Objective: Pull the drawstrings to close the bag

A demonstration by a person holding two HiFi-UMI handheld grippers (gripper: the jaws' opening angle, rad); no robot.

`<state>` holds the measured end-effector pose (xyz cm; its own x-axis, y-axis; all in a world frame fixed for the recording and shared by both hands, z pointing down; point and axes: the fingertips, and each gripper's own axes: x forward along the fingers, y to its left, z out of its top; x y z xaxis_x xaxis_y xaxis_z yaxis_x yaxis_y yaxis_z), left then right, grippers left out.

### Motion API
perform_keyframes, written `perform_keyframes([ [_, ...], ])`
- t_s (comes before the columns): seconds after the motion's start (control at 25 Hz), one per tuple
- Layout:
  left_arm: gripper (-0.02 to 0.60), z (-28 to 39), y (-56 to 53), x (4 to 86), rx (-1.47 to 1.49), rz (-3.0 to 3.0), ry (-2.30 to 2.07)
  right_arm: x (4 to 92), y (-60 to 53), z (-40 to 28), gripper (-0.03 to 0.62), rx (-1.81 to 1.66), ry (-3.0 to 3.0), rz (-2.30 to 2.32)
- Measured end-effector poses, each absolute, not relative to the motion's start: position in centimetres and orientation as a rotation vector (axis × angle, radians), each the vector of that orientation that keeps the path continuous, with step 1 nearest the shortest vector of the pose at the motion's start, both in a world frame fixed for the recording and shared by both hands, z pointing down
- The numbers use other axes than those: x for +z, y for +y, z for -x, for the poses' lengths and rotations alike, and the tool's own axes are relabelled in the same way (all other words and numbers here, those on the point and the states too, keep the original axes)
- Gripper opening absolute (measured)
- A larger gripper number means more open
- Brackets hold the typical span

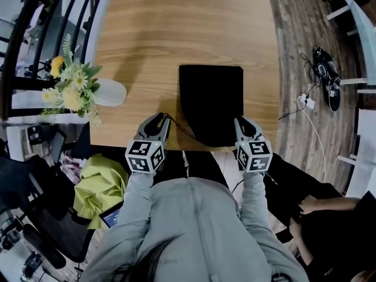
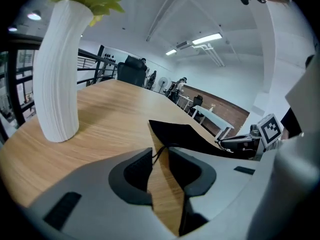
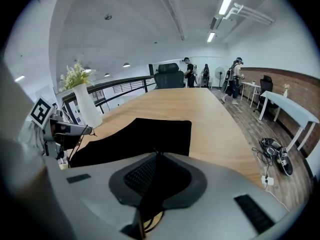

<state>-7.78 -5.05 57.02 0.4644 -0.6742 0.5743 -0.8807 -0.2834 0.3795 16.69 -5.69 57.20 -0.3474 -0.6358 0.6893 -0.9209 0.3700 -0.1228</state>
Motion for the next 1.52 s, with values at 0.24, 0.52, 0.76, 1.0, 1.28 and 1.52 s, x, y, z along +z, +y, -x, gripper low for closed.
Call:
perform_keyframes([
  [0.24, 0.173, 8.1, -5.1, 56.8, 0.392, -2.043, -1.28, 55.7, -6.0, -17.1, 0.081, 0.691, -2.11, -1.336],
  [0.52, 0.172, 7.9, -7.2, 53.7, 0.308, -2.103, -1.314, 51.9, -7.7, -17.7, 0.12, 0.616, -2.157, -1.38],
  [0.76, 0.172, 7.2, -10.0, 49.2, 0.218, -2.202, -1.347, 48.6, -10.3, -16.5, 0.119, 0.544, -2.246, -1.413],
  [1.0, 0.172, 7.5, -12.0, 44.6, 0.143, -2.297, -1.396, 45.3, -12.9, -14.4, 0.118, 0.459, -2.355, -1.424],
  [1.28, 0.172, 7.6, -13.0, 40.3, 0.066, -2.359, -1.465, 41.1, -14.6, -12.6, 0.115, 0.364, -2.473, -1.395],
  [1.52, 0.124, 7.7, -13.0, 38.5, 0.051, -2.377, -1.522, 38.6, -14.8, -12.2, 0.087, 0.338, -2.547, -1.384],
])
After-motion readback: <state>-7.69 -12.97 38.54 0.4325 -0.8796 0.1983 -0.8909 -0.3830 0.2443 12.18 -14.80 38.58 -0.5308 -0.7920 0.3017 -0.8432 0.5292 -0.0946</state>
